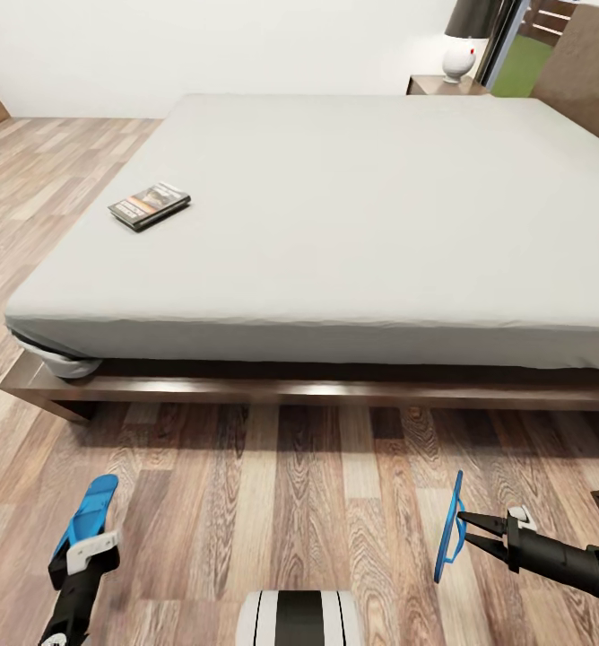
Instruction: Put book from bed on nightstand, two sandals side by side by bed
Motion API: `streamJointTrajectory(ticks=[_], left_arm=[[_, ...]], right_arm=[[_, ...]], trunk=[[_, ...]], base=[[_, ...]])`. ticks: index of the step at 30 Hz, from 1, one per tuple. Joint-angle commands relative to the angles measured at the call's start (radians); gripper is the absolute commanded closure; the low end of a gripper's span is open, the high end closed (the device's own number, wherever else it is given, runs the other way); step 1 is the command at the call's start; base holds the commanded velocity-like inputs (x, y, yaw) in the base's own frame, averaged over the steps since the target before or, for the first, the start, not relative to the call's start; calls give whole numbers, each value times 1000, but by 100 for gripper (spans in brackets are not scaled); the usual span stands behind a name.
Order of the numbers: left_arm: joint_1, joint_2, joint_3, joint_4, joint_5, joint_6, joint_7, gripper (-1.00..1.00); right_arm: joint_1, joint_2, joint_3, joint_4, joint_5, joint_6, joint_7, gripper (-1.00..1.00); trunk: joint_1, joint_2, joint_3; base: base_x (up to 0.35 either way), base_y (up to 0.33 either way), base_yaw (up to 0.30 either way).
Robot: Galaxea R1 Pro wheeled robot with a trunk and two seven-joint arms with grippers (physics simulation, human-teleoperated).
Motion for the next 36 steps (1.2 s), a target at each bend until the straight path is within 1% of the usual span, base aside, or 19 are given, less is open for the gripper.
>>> streamJointTrajectory(ticks=[1,6,11,19,24,35,36], left_arm=[[-1,-3,10,-9,-11,-4,-1,100],[-1,-8,11,-38,-11,-3,-1,100],[-1,-8,10,-39,-11,-3,-1,100],[-1,-8,10,-39,-11,-1,-1,100],[-1,-8,10,-38,-11,0,-1,100],[-1,-8,14,-38,-10,-2,0,100],[-1,-8,14,-38,-10,-2,1,100]], right_arm=[[0,0,0,0,-3,8,2,100],[0,0,0,1,-2,8,2,100],[0,0,0,0,-2,8,2,100],[-1,0,0,0,-3,8,2,100],[0,0,0,0,-4,8,2,100],[0,0,0,0,-4,8,2,100],[0,0,0,0,-4,8,2,100]], trunk=[[0,0,-1],[0,0,-1],[0,0,-1],[0,0,-1],[0,0,-1],[0,0,-1],[0,0,-4]], base=[[0,0,0],[17,0,0],[179,0,0],[39,0,0],[214,0,0],[13,0,0],[0,0,0]])
